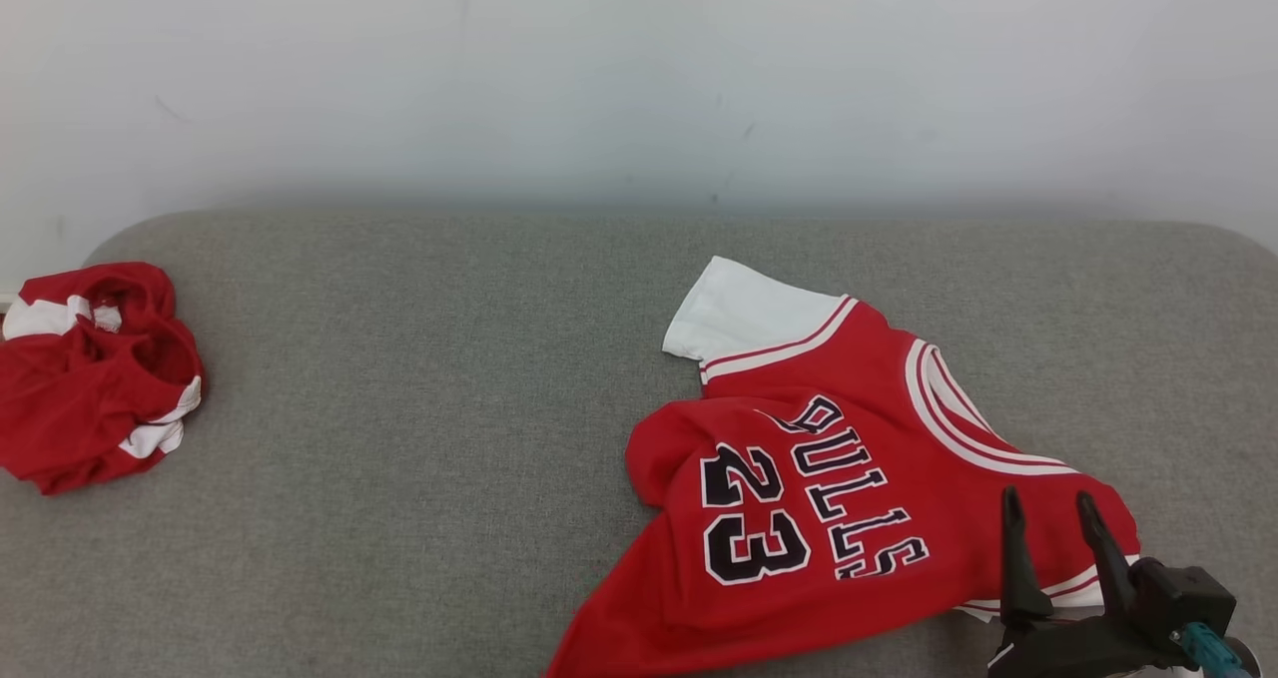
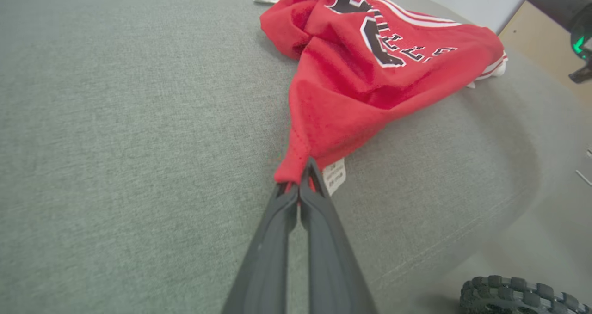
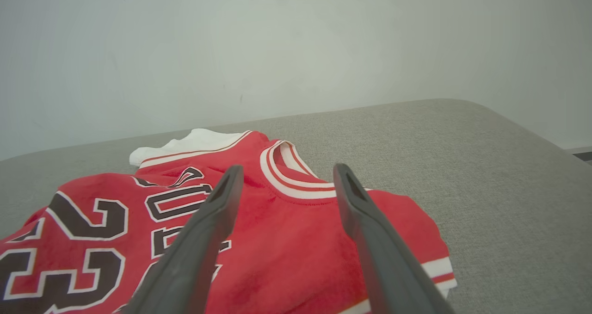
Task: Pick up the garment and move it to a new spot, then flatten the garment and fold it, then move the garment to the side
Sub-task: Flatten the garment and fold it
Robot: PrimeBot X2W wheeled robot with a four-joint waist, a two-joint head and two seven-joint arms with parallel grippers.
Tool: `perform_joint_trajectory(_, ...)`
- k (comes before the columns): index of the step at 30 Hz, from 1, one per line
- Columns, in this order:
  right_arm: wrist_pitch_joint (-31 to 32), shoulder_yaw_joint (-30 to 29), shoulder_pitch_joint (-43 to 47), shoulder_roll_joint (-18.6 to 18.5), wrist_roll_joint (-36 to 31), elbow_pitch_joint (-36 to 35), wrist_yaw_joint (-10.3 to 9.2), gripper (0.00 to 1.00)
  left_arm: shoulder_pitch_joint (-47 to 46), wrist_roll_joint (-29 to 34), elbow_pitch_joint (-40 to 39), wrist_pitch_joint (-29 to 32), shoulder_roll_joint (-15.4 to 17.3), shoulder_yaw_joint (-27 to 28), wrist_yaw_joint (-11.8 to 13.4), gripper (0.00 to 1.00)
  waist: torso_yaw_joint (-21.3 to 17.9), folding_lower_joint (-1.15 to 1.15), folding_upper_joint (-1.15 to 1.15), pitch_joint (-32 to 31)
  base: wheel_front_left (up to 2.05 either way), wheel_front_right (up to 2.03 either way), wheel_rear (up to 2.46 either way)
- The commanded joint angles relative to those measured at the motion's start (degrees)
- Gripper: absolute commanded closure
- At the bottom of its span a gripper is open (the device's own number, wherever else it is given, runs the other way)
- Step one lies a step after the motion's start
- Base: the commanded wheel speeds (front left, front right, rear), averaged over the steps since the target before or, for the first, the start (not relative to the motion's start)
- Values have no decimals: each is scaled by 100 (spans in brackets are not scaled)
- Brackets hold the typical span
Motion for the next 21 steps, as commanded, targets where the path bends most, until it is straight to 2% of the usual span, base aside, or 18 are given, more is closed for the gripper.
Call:
perform_joint_trajectory(1, -9, -13, 85, -2, 14, -8, -11, 0, 102, -38, -137, 108, 72, -21, 25, 100, 4, 0, 0, -4, 0, 0, 0)
perform_joint_trajectory(5, -9, -55, 96, -2, -38, 6, -11, 0, 336, -237, -708, 440, 239, 47, 94, 100, -32, 0, 0, 0, 0, 0, 0)
perform_joint_trajectory(7, -9, -45, 87, -2, -57, 33, -11, 0, 359, -116, -824, 527, 376, 63, 153, 100, -87, 0, 0, -4, 0, 0, 0)
perform_joint_trajectory(9, -9, -36, 65, 0, -58, 57, -11, 0, 302, -162, -887, 484, 339, 87, 176, 100, -139, 0, 0, -3, 0, 0, 0)
perform_joint_trajectory(11, -9, -24, 34, -2, -59, 85, -11, 0, 143, -26, -788, 483, 404, 64, 190, 100, -205, 0, 0, -1, 0, 0, 0)
perform_joint_trajectory(16, -9, 16, -63, -1, -107, 143, -11, 0, -318, -13, -385, 245, 250, 88, 152, 100, -397, 0, 0, 20, 0, 0, 0)
perform_joint_trajectory(21, -9, 22, -160, 0, -164, 171, -11, 0, -975, -75, 256, -89, 246, 173, 76, 100, -592, 0, 0, 95, 0, 0, 0)
